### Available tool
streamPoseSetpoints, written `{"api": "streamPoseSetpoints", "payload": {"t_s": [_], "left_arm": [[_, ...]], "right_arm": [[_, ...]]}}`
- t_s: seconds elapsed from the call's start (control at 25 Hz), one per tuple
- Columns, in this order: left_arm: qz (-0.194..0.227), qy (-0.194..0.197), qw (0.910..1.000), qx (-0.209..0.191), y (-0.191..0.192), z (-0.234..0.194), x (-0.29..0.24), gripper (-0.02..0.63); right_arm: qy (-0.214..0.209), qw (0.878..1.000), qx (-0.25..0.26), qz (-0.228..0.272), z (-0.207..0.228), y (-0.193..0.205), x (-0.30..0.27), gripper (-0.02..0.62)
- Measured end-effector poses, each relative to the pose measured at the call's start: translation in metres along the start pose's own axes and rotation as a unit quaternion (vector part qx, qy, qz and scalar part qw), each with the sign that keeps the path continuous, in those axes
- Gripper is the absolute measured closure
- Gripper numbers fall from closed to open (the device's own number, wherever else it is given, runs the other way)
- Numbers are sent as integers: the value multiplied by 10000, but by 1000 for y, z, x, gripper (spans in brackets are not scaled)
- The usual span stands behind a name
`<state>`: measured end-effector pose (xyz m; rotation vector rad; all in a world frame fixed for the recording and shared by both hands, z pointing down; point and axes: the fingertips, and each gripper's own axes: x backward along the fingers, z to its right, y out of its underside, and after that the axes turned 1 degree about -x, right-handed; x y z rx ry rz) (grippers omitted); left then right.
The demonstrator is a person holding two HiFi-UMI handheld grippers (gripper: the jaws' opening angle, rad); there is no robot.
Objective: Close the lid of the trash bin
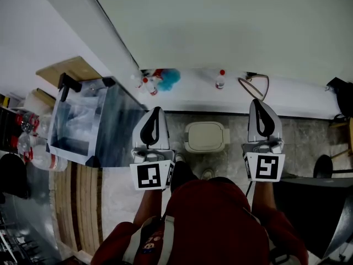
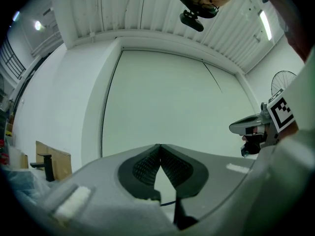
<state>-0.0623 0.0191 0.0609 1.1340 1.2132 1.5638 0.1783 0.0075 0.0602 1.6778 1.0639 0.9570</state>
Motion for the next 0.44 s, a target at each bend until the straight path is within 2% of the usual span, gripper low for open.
{"api": "streamPoseSetpoints", "payload": {"t_s": [0.08, 0.44], "left_arm": [[-78, -10, 10000, 27, 3, 0, 3, 601], [75, -48, 10000, 27, 1, 1, 6, 601]], "right_arm": [[-31, 10000, 17, -9, -2, 0, 1, 595], [-86, 9999, 5, -86, -6, 6, 2, 595]]}}
